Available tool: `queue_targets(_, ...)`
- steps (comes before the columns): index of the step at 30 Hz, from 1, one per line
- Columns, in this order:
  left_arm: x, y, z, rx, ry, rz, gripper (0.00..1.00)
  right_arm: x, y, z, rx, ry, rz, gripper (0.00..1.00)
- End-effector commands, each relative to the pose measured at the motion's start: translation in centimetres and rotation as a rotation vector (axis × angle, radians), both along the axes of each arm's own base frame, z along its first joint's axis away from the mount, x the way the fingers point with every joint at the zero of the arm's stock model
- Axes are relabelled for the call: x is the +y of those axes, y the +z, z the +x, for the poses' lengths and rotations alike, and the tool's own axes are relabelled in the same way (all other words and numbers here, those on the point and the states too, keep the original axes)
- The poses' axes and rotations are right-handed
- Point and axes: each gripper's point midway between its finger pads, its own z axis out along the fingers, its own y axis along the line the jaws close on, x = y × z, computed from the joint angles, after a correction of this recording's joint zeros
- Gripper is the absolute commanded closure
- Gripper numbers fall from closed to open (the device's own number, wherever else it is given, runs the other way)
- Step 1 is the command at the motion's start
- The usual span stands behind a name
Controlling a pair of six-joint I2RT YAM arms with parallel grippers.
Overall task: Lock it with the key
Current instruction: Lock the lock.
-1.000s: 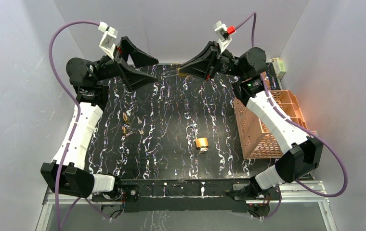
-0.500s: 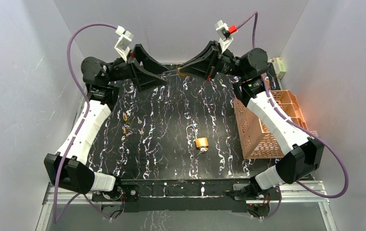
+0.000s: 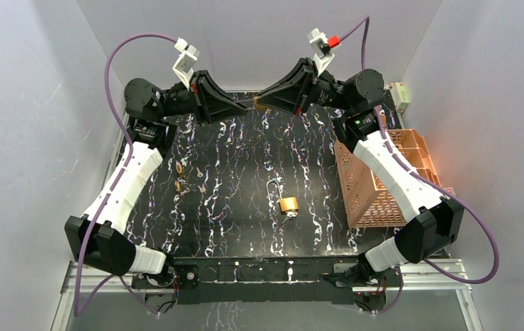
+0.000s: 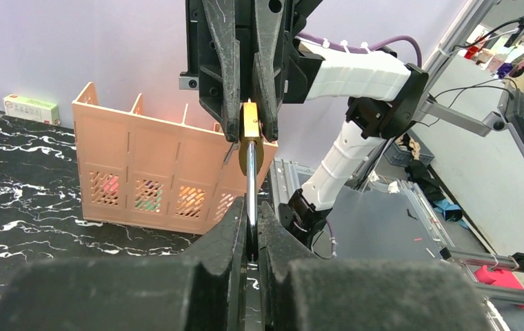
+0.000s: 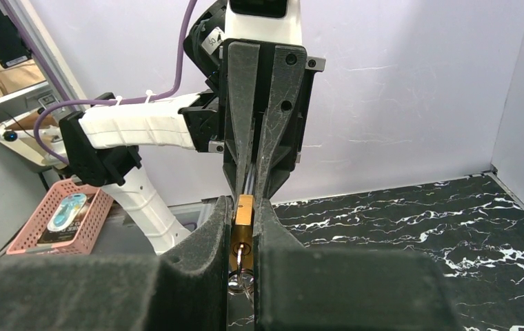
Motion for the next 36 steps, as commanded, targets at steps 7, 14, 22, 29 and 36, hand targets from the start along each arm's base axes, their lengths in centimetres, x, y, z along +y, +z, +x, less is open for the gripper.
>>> queue_targets(7, 0.3, 2.7, -1.1, -0.1, 0.027, -0.026, 1.0, -0.5, 2.2, -1.2, -0.058, 0.012, 0.035, 0.72)
queue_targets(14, 0.3, 3.1, -1.0, -0.11, 0.029, -0.033, 1.0, -0.4, 1.6, -1.4, -0.055, 0.02, 0.018, 0.62)
queue_targets(22, 0.3, 3.2, -1.1, -0.111, 0.028, -0.032, 1.0, -0.3, 1.5, -1.4, -0.054, 0.015, 0.009, 0.61)
queue_targets(29, 0.3, 2.8, -1.1, -0.106, 0.016, -0.023, 1.0, -0.3, 1.8, -1.3, -0.057, 0.011, 0.016, 1.0)
queue_targets(36, 2.6, 2.4, -2.0, -0.131, 0.052, -0.007, 0.16, -2.8, 2.3, -0.6, -0.029, -0.019, 0.068, 1.0)
